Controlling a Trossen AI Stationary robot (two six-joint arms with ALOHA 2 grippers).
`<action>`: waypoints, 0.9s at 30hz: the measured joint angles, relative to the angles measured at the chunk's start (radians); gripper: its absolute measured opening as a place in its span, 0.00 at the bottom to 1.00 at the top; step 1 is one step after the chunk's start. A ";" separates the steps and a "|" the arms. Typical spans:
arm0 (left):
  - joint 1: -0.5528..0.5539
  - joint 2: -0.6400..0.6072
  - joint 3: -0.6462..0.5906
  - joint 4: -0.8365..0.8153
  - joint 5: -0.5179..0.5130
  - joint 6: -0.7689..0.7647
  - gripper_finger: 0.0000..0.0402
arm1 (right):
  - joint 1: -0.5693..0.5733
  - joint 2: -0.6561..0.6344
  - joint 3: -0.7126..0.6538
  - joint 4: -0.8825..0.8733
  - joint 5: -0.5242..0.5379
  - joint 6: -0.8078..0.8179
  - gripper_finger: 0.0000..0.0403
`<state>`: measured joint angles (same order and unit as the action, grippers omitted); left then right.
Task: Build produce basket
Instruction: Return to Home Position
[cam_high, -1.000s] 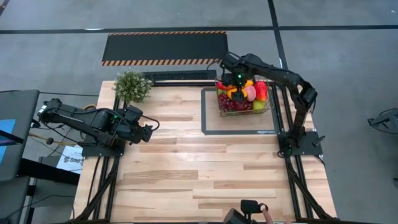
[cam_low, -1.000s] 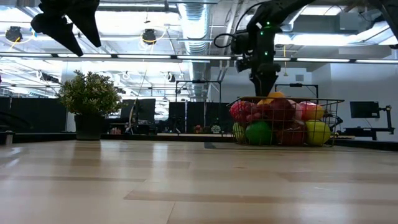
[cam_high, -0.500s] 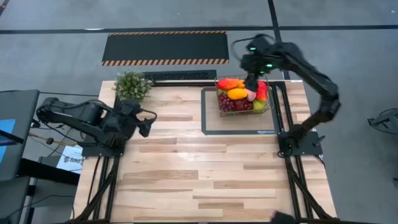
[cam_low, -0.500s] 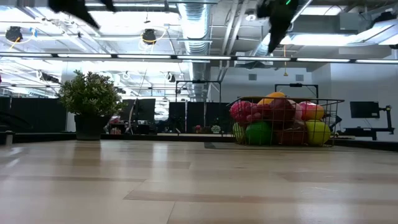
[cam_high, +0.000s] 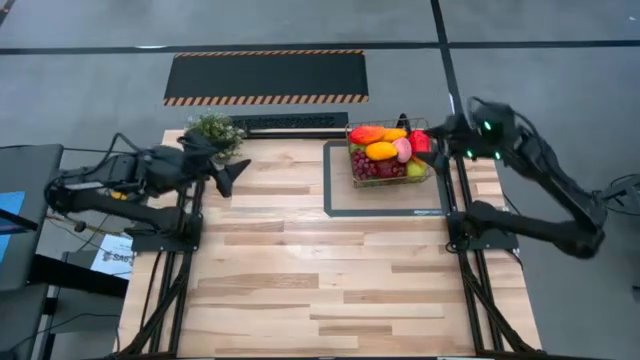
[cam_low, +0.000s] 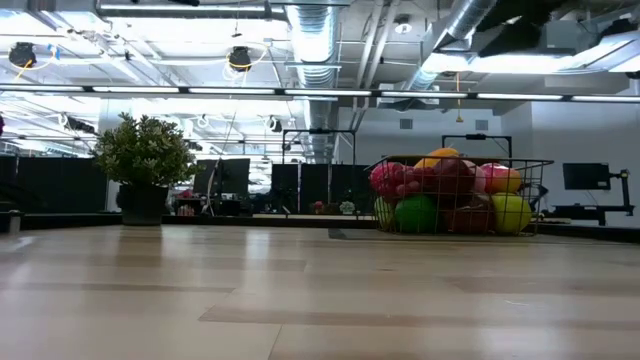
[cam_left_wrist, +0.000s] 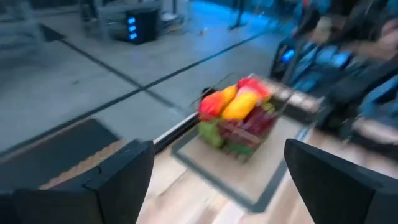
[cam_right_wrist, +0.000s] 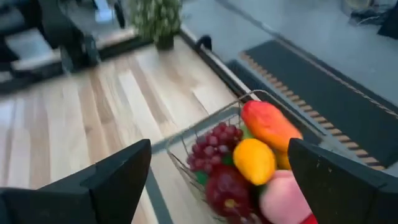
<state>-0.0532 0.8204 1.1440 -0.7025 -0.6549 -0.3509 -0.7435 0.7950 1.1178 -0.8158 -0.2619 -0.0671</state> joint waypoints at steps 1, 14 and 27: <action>0.036 -0.032 -0.032 0.044 0.054 0.007 0.86 | 0.004 -0.055 -0.053 0.035 0.000 0.037 0.99; 0.273 -0.351 -0.457 0.178 0.330 -0.089 0.86 | 0.191 -0.569 -0.548 0.586 -0.006 0.445 0.98; 0.226 -0.501 -0.846 0.538 0.323 -0.209 0.86 | 0.616 -0.440 -0.817 0.950 0.345 0.406 0.98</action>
<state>0.1727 0.3193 0.2978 -0.1649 -0.3317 -0.5602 -0.1271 0.3552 0.3008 0.1347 0.0836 0.3386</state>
